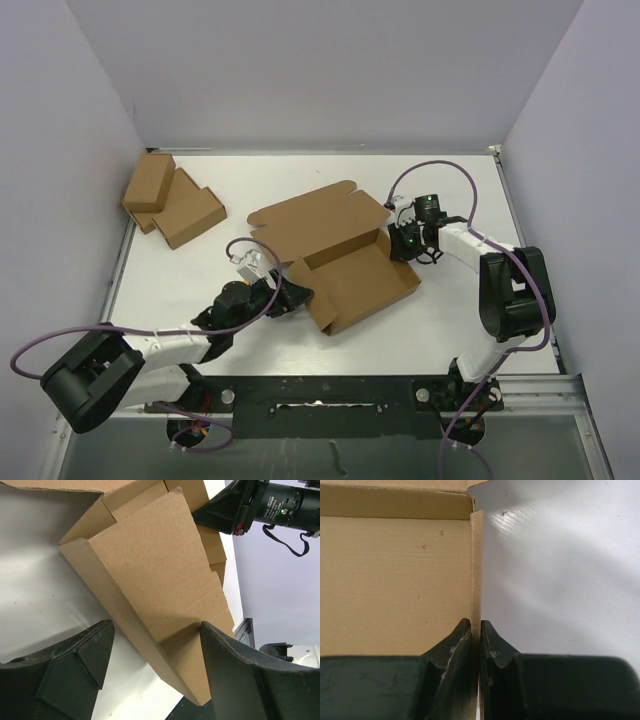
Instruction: Fold the paper box
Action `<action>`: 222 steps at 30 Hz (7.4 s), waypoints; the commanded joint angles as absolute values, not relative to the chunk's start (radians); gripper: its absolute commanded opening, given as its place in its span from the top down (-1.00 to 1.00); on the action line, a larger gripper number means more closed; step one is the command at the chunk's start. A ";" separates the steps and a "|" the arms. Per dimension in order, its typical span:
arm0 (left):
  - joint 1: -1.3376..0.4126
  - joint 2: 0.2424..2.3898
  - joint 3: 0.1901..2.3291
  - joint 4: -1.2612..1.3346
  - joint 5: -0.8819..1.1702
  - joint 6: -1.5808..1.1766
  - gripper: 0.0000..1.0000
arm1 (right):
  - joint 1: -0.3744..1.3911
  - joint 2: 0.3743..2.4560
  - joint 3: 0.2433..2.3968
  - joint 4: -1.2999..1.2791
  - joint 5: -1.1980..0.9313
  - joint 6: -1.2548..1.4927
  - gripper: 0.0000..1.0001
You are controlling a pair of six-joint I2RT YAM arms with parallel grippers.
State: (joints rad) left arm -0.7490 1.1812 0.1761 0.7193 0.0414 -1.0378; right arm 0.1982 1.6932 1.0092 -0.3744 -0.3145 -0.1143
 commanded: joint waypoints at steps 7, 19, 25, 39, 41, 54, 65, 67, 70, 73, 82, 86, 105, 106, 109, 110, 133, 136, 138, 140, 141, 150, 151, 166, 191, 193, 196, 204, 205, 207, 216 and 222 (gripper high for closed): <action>-0.756 1.168 0.353 0.414 -0.018 -1.072 -0.43 | 0.205 1.686 1.025 -0.337 -0.350 -0.103 0.85; -0.789 1.252 0.475 0.336 -0.028 -1.084 -0.21 | 0.205 1.686 1.025 -0.337 -0.350 -0.104 0.86; -0.804 1.278 0.582 0.140 -0.061 -1.132 -0.20 | 0.207 1.689 1.025 -0.337 -0.350 -0.106 0.86; -0.822 1.368 0.729 -0.140 -0.077 -1.199 -0.22 | 0.237 1.677 1.023 -0.333 -0.355 -0.103 0.86; -0.822 1.396 0.755 -0.155 -0.066 -1.187 -0.22 | 0.241 1.678 1.023 -0.333 -0.354 -0.106 0.86; -0.822 1.537 0.850 -0.298 -0.008 -1.134 0.16 | 0.242 1.674 1.023 -0.332 -0.357 -0.106 0.86; -0.825 1.665 0.971 -0.519 -0.020 -1.111 0.28 | 0.258 1.671 1.022 -0.333 -0.361 -0.100 0.86; -0.828 1.692 0.984 -0.542 -0.017 -1.115 0.29 | 0.263 1.669 1.022 -0.332 -0.364 -0.100 0.86; -0.828 1.735 1.020 -0.629 -0.029 -1.129 0.29 | 0.268 1.669 1.021 -0.332 -0.365 -0.097 0.86; -0.828 1.748 1.056 -0.694 -0.049 -1.126 0.16 | 0.274 1.666 1.022 -0.333 -0.372 -0.097 0.86; -0.824 1.708 1.038 -0.619 -0.031 -1.095 0.53 | 0.282 1.655 1.021 -0.333 -0.381 -0.093 0.86; -0.822 1.728 1.056 -0.645 -0.022 -1.087 0.83 | 0.285 1.651 1.022 -0.335 -0.388 -0.091 0.86; -0.651 1.940 1.464 -0.919 -0.090 -0.574 0.41 | 0.260 1.590 1.021 -0.342 -0.564 -0.058 -0.19; -0.647 1.946 1.476 -0.920 -0.085 -0.562 0.31 | 0.254 1.593 1.022 -0.345 -0.564 -0.057 -0.20; -0.640 1.956 1.506 -0.924 -0.062 -0.540 0.10 | 0.245 1.599 1.026 -0.351 -0.557 -0.060 -0.25; -0.640 1.954 1.513 -0.920 -0.056 -0.535 0.06 | 0.245 1.602 1.026 -0.353 -0.556 -0.061 -0.25; -0.640 1.603 1.229 -0.726 -0.060 -0.505 -0.35 | 0.180 1.602 1.080 -0.466 -0.532 -0.206 -0.96; -0.634 1.483 1.149 -0.648 -0.134 -0.479 -0.36 | 0.157 1.566 1.084 -0.490 -0.549 -0.258 -0.96; -0.623 1.401 1.077 -0.576 -0.151 -0.444 -0.37 | 0.147 1.536 1.076 -0.494 -0.562 -0.285 -0.96; -0.603 1.327 1.016 -0.529 -0.151 -0.387 -0.44 | 0.140 1.498 1.072 -0.500 -0.566 -0.317 -0.96; -0.592 1.296 0.989 -0.517 -0.144 -0.334 -0.43 | 0.133 1.482 1.072 -0.503 -0.570 -0.331 -0.96; -0.406 1.208 0.942 -0.648 0.001 0.025 -0.73 | 0.075 1.270 1.047 -0.434 -0.639 -0.399 -0.96; -0.381 1.230 0.944 -0.652 0.046 0.049 -0.77 | 0.075 1.289 1.078 -0.478 -0.709 -0.417 -0.96; -0.302 1.581 1.067 -0.723 0.250 0.158 -0.15 | -0.030 1.366 1.013 -0.506 -0.966 -0.436 -0.95; -0.296 1.493 1.052 -0.625 0.209 0.065 0.99 | -0.084 1.341 0.999 -0.496 -1.038 -0.407 -0.95; -0.309 1.411 1.030 -0.580 0.275 0.027 1.00 | -0.086 1.341 0.997 -0.493 -1.041 -0.404 -0.95; -0.353 1.281 0.974 -0.453 0.389 -0.077 1.00 | -0.087 1.346 0.996 -0.488 -1.043 -0.400 -0.95; -0.661 1.298 0.947 -0.198 0.247 -0.278 1.00 | -0.101 1.351 0.989 -0.474 -1.047 -0.384 -0.95; -0.684 1.330 0.963 -0.194 0.219 -0.274 1.00 | -0.104 1.351 0.990 -0.474 -1.049 -0.383 -0.96; -0.722 1.413 1.003 -0.202 0.149 -0.277 1.00 | -0.109 1.352 0.988 -0.471 -1.048 -0.381 -0.96; -0.830 1.771 1.282 -0.379 0.008 -0.179 0.81 | -0.120 1.360 0.987 -0.469 -1.044 -0.376 -0.96; -0.848 1.884 1.378 -0.414 -0.018 -0.151 0.25 | -0.121 1.367 0.989 -0.472 -1.040 -0.379 -0.96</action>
